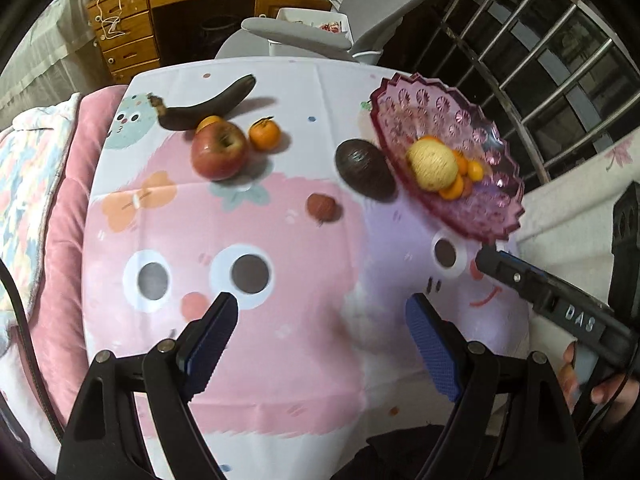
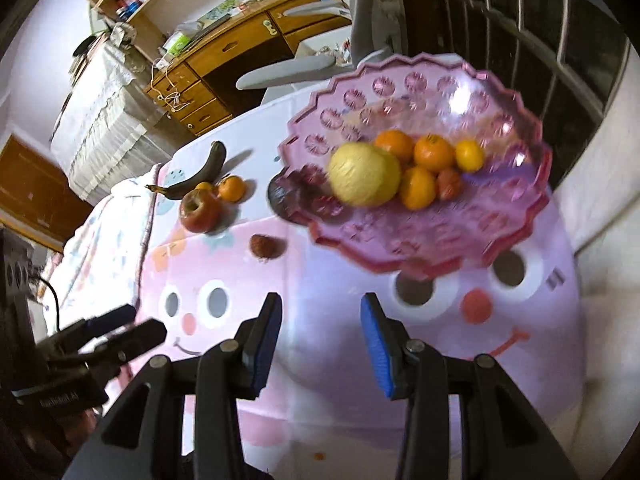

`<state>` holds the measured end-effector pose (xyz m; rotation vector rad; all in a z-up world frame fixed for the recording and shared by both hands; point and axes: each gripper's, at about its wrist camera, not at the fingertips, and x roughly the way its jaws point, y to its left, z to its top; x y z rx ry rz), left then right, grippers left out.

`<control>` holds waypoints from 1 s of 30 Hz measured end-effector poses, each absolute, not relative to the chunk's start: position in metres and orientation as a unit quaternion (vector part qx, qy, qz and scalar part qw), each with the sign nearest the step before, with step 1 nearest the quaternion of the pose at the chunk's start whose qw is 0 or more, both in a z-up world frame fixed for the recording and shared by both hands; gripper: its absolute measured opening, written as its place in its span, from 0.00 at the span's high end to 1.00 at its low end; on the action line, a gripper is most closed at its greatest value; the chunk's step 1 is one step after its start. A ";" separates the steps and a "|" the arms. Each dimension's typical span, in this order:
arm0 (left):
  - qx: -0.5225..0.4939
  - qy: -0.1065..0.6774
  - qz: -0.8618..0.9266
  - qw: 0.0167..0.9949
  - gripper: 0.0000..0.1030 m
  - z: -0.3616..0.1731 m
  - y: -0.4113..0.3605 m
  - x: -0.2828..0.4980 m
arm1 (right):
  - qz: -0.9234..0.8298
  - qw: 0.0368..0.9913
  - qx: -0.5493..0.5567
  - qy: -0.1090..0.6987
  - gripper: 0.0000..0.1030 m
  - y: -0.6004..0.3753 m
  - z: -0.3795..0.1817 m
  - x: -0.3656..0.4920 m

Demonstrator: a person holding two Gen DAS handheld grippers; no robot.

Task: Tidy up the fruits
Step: 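Open both tools to release the pear and citrus into the bowl, then move the left tool toward the red apple while the right tool approaches the brown lychee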

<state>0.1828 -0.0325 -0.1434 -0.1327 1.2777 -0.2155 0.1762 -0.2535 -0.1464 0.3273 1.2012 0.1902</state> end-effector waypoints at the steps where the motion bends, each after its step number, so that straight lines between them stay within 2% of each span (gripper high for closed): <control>1: -0.057 0.595 -0.105 0.794 0.17 -0.143 -0.025 0.181 | 0.085 0.804 0.168 0.563 0.60 -0.249 -0.148 0.175; 10: -0.025 0.609 -0.145 0.780 0.11 -0.146 0.017 0.186 | 0.043 0.777 0.260 0.571 0.60 -0.216 -0.169 0.168; 19: 0.047 0.609 -0.170 0.773 0.11 -0.158 0.051 0.221 | -0.018 0.760 0.325 0.563 0.60 -0.183 -0.195 0.171; 25: 0.060 0.614 -0.179 0.767 0.11 -0.170 0.067 0.259 | -0.050 0.753 0.341 0.561 0.60 -0.165 -0.209 0.181; 30: 0.046 0.613 -0.173 0.770 0.08 -0.180 0.066 0.289 | -0.049 0.755 0.313 0.574 0.60 -0.152 -0.218 0.196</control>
